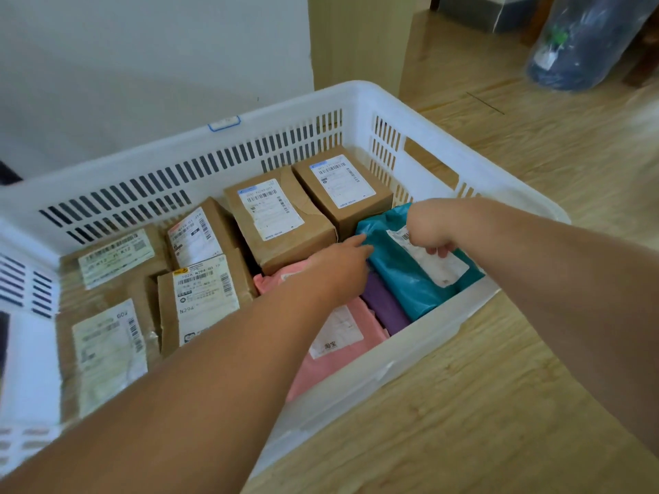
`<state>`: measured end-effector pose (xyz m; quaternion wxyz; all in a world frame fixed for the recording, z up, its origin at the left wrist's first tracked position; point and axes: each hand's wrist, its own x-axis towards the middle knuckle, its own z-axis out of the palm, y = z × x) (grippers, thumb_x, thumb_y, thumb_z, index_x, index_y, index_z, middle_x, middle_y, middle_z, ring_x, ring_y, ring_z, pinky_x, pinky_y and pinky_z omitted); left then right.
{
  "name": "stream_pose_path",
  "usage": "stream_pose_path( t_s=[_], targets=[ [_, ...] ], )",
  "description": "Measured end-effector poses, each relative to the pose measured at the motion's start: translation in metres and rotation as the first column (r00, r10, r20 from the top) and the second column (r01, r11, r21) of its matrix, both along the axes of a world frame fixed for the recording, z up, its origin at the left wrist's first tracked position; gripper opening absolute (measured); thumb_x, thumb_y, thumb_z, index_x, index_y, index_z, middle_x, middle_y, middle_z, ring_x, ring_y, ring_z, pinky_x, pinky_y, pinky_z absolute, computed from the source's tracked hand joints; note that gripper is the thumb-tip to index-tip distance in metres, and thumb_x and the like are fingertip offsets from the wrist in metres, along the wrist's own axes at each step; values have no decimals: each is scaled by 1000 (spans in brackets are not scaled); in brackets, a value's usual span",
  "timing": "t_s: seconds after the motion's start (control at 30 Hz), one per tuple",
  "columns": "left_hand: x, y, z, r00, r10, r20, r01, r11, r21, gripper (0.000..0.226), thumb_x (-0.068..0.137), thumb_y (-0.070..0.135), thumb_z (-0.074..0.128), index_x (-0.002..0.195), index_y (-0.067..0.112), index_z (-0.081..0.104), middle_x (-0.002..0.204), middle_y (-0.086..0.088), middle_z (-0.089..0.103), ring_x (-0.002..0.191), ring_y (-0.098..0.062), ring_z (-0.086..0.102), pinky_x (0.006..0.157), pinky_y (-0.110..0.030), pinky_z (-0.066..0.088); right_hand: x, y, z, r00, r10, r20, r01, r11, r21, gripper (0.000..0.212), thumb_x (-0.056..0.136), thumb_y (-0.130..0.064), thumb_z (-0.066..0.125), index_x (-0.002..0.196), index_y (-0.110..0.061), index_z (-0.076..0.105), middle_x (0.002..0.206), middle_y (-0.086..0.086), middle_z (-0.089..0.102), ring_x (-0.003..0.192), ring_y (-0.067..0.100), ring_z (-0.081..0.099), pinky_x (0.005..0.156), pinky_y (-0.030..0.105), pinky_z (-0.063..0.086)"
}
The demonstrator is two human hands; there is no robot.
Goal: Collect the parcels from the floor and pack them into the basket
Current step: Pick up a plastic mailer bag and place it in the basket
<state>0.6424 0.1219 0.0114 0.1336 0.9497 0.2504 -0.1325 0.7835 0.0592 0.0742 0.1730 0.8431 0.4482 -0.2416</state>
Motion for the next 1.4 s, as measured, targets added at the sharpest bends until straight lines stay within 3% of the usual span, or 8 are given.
stream_pose_path(
  t_s=[0.1, 0.3, 0.5, 0.73, 0.9, 1.07, 1.17, 1.4],
  targets=[
    [-19, 3, 16, 993, 41, 112, -46, 998, 39, 41, 97, 13, 44, 136, 21, 51, 141, 2, 45, 126, -21, 48, 100, -40, 46, -20, 15, 16, 993, 76, 86, -84, 993, 87, 30, 94, -3, 44, 64, -6, 42, 67, 8, 50, 55, 17, 50, 51, 26, 42],
    [-80, 14, 48, 961, 204, 187, -227, 967, 117, 41, 95, 8, 42, 129, 27, 55, 123, 4, 55, 112, -21, 54, 87, -38, 52, -73, 55, 39, 973, 184, 138, -208, 959, 192, 8, 94, -5, 43, 88, -7, 47, 71, 6, 40, 60, 16, 39, 49, 26, 31],
    [-162, 21, 94, 894, 356, 272, -405, 901, 152, 47, 95, 7, 41, 136, 27, 54, 142, 1, 49, 129, -23, 45, 105, -37, 41, -133, 71, 68, 944, 299, 141, -330, 877, 349, 22, 88, -1, 42, 69, -6, 53, 71, 8, 53, 63, 21, 50, 59, 31, 43],
    [-301, 7, 133, 683, 558, 471, -683, 717, 142, 51, 94, 6, 41, 138, 30, 51, 142, 4, 49, 129, -20, 44, 106, -38, 40, -232, 63, 126, 828, 532, 177, -558, 751, 353, 36, 88, 1, 42, 113, -6, 67, 118, 14, 65, 107, 31, 60, 91, 41, 51],
    [-404, -26, 128, 574, 666, 476, -792, 599, 116, 50, 94, 6, 40, 139, 24, 50, 140, -2, 49, 126, -24, 45, 103, -40, 42, -320, 43, 145, 818, 570, 73, -496, 635, 592, 35, 93, -2, 45, 119, -14, 65, 125, 7, 61, 109, 26, 56, 81, 29, 39],
    [-507, -79, 91, 438, 780, 447, -881, 471, 41, 51, 91, 6, 43, 139, 20, 51, 140, -4, 49, 126, -25, 45, 102, -37, 39, -440, 20, 112, 798, 568, -202, -203, 569, 797, 34, 93, -7, 44, 113, -23, 66, 120, 2, 62, 105, 22, 60, 86, 32, 48],
    [-549, -106, 66, 354, 831, 429, -921, 390, 5, 52, 87, 3, 46, 137, 17, 53, 137, -6, 52, 125, -27, 45, 102, -35, 38, -499, 3, 87, 770, 570, -288, -116, 569, 814, 33, 95, -12, 41, 111, -26, 66, 115, -2, 65, 95, 21, 63, 77, 33, 53],
    [-605, -142, 10, 87, 949, 304, -981, 134, -141, 53, 89, 3, 45, 139, 17, 49, 138, -6, 49, 126, -27, 45, 98, -38, 41, -582, -25, -2, 761, 573, -304, -282, 714, 641, 33, 92, -9, 44, 112, -25, 65, 117, -1, 66, 104, 23, 61, 82, 30, 49]
  ],
)
